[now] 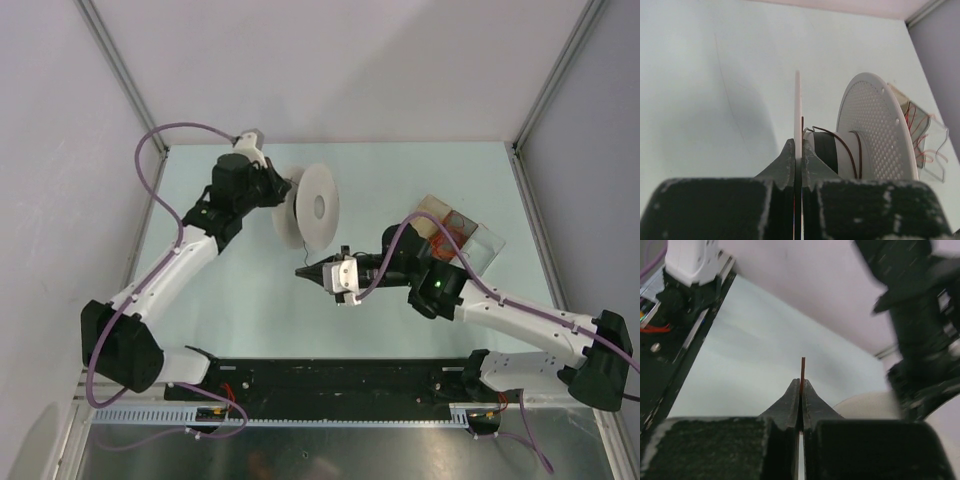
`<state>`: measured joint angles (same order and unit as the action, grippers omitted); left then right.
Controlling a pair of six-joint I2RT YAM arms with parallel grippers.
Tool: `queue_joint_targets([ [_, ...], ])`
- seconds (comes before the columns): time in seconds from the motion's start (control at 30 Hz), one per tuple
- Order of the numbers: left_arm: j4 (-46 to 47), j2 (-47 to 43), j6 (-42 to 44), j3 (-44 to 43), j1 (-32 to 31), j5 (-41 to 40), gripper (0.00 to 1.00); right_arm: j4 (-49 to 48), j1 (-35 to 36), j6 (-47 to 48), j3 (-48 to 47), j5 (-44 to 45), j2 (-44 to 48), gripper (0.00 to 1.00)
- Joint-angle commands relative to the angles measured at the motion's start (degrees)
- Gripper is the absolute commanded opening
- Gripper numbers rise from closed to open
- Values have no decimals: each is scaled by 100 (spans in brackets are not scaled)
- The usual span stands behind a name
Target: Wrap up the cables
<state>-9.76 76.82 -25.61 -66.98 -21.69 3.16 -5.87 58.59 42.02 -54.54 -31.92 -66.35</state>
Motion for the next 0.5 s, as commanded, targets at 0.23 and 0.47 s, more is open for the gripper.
queue_joint_targets([
  [0.23,478,-319,578,508,-828,307,0,-1778,-303,324,-978,58,-693,0],
  [0.47,561,-625,799,999,-1012,963,0,-2357,-1154,-138,-1370,64,-1245,0],
])
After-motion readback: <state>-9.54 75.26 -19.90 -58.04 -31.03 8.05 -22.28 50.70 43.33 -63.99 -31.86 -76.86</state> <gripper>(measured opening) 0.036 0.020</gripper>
